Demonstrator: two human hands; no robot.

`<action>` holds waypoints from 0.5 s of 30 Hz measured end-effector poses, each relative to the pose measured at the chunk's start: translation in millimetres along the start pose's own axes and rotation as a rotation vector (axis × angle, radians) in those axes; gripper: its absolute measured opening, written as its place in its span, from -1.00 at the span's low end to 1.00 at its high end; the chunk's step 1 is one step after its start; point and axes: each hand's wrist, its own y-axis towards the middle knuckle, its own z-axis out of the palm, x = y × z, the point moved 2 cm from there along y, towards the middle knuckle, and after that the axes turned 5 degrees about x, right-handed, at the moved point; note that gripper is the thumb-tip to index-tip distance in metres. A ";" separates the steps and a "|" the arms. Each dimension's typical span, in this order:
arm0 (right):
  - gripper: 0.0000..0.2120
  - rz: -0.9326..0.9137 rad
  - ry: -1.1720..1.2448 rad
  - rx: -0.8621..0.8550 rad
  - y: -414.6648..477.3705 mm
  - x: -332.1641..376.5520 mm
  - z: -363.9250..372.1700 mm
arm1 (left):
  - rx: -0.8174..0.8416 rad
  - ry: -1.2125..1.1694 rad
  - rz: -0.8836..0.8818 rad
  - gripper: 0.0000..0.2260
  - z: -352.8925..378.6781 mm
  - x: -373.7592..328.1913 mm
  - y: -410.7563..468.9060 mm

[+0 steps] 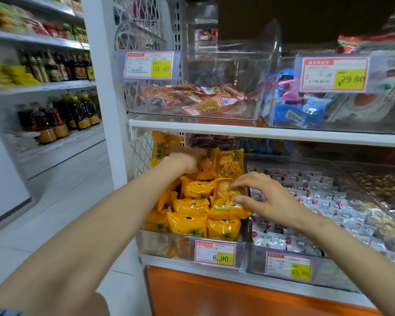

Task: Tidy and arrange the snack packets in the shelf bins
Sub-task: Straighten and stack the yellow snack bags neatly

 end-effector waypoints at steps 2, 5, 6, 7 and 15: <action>-0.54 0.010 0.003 0.010 -0.7 1.2 -0.1 | 0.013 0.058 -0.023 -0.52 1.7 -3.2 8.4; -0.54 0.020 0.006 0.017 -1.2 3.5 -0.7 | -0.020 0.233 -0.059 -0.47 2.3 -8.2 13.3; -0.57 0.025 0.004 0.019 -1.3 4.4 -0.8 | -0.038 0.271 -0.023 -0.43 2.7 -7.9 15.2; -0.61 0.027 0.001 0.018 -1.6 4.8 -0.7 | -0.037 0.274 0.037 -0.40 4.5 -6.8 17.3; -0.44 0.024 -0.017 0.152 -4.3 9.8 -0.4 | 0.078 0.120 0.081 -0.39 -6.5 -9.0 14.4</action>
